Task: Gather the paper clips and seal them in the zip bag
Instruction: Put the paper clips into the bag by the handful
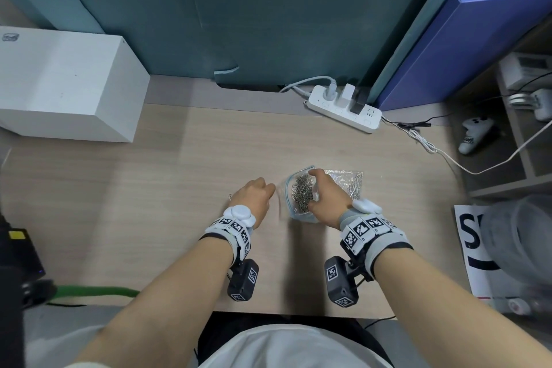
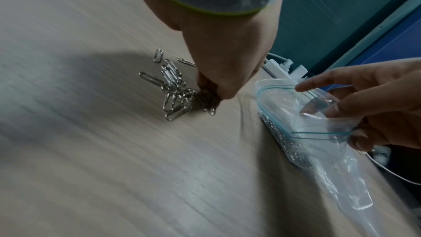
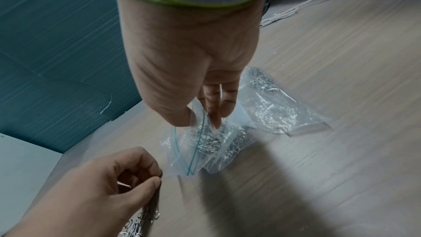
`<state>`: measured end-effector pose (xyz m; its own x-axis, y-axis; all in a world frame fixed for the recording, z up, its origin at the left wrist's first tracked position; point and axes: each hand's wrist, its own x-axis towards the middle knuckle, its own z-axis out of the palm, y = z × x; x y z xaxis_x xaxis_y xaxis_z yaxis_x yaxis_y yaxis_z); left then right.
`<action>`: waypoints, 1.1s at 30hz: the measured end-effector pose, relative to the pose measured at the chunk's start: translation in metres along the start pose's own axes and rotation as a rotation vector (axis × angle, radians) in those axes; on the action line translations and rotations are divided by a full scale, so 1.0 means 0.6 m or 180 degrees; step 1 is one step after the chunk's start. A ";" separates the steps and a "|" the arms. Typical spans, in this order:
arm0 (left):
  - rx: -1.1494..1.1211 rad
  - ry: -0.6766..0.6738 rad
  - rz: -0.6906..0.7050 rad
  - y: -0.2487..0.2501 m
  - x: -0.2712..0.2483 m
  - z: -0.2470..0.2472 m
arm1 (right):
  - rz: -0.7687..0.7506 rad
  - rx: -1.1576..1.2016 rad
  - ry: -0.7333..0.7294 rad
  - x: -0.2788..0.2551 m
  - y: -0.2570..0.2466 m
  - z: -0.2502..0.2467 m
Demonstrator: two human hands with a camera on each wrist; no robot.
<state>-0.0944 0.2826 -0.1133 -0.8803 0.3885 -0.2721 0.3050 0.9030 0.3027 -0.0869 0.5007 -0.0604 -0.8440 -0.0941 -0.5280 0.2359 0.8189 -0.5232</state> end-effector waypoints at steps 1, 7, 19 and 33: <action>-0.0064 0.0130 0.0066 -0.006 -0.002 0.002 | 0.0001 0.0006 0.0001 0.000 0.001 0.000; -0.0227 -0.0146 0.0148 -0.061 -0.043 -0.006 | -0.0002 -0.0020 0.0012 0.001 -0.002 -0.002; -0.0472 -0.0072 0.0172 -0.075 -0.042 0.004 | -0.0092 -0.0030 0.0040 -0.002 -0.015 0.008; -0.0957 -0.0008 -0.0614 -0.047 -0.028 -0.005 | -0.0071 -0.0012 -0.0011 -0.015 -0.015 0.015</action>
<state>-0.0892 0.2498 -0.1142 -0.9102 0.2171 -0.3526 0.0124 0.8655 0.5007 -0.0769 0.4893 -0.0571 -0.8475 -0.1144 -0.5184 0.2151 0.8188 -0.5323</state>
